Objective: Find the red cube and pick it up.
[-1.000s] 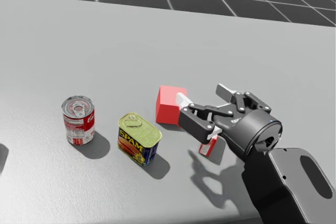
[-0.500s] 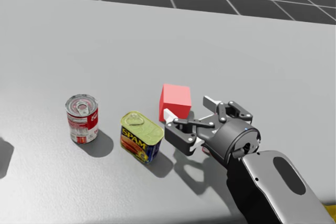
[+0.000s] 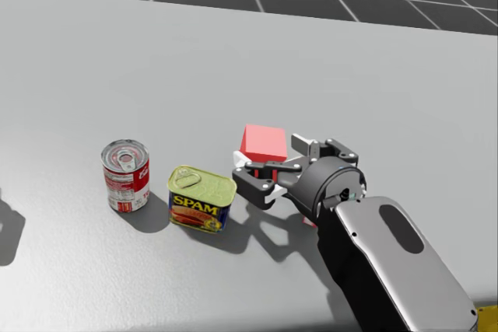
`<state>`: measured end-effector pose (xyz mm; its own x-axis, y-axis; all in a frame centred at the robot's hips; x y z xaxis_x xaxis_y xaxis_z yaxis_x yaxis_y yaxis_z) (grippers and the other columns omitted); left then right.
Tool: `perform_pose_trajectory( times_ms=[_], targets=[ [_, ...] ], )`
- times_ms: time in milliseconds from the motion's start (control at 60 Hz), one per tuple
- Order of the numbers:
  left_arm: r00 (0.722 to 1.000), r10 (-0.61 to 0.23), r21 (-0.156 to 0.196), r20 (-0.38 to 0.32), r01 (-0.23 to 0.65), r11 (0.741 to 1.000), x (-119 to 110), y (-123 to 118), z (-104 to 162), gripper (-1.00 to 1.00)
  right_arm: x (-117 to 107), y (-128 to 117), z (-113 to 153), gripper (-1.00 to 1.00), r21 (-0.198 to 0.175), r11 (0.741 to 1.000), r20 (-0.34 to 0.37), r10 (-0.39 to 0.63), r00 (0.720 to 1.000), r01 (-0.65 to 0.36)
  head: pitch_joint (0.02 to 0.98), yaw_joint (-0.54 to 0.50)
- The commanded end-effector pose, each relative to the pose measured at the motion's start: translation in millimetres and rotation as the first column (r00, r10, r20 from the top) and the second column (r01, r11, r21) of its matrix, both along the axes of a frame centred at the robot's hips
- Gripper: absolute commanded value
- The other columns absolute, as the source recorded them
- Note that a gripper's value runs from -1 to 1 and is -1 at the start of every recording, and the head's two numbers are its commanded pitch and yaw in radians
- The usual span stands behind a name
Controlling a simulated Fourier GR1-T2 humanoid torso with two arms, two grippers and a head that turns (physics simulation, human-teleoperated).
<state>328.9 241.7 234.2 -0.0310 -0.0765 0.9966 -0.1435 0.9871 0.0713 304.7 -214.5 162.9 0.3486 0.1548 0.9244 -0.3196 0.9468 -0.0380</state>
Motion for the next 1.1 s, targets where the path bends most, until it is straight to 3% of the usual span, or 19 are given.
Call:
perform_pose_trajectory(
  times_ms=[17, 283, 317, 333, 350, 367, 617, 933, 1100],
  targets=[
    [1.000, -0.001, -0.001, 0.000, 0.001, 1.000, 0, 0, 0, -1.00, 5, 8, -9, -1.00, -0.003, 1.000, -0.051, -0.002, 0.999, 0.002, 0.787, -0.26],
    [1.000, -0.006, 0.001, -0.003, 0.006, 1.000, 0, -1, 0, -1.00, 16, 11, -12, -0.94, 0.010, 1.000, -0.095, -0.015, 0.995, 0.016, 0.778, -0.26],
    [1.000, -0.007, 0.002, -0.004, 0.007, 1.000, 0, -1, 0, -1.00, 16, 9, -13, -0.38, 0.004, 0.999, -0.091, -0.041, 0.995, 0.041, 0.777, -0.26],
    [1.000, -0.008, 0.002, -0.004, 0.008, 1.000, 0, -1, 0, -1.00, 14, 9, -13, 0.62, -0.013, 0.998, -0.077, -0.060, 0.995, 0.059, 0.777, -0.26],
    [1.000, -0.008, 0.002, -0.005, 0.008, 1.000, 0, -1, 0, -1.00, 15, 8, -13, 0.62, -0.011, 0.999, -0.083, -0.053, 0.995, 0.052, 0.776, -0.26],
    [1.000, -0.009, 0.003, -0.005, 0.009, 1.000, 0, -1, 0, -1.00, 14, 7, -14, 1.00, -0.009, 0.998, -0.086, -0.057, 0.995, 0.056, 0.776, -0.26],
    [1.000, -0.012, 0.004, -0.009, 0.012, 1.000, 0, -3, -1, -1.00, 12, -3, -15, 1.00, -0.012, 0.997, -0.098, -0.077, 0.992, 0.077, 0.749, -0.27],
    [1.000, -0.011, 0.007, -0.012, 0.011, 1.000, 0, -3, -3, -1.00, 10, -7, -20, 1.00, -0.026, 0.997, -0.087, -0.079, 0.993, 0.077, 0.474, -0.28],
    [1.000, -0.011, 0.006, -0.011, 0.011, 1.000, 0, -3, -2, -1.00, 9, -8, -20, 1.00, -0.032, 0.997, -0.077, -0.077, 0.994, 0.075, 0.414, -0.28]
  ],
)
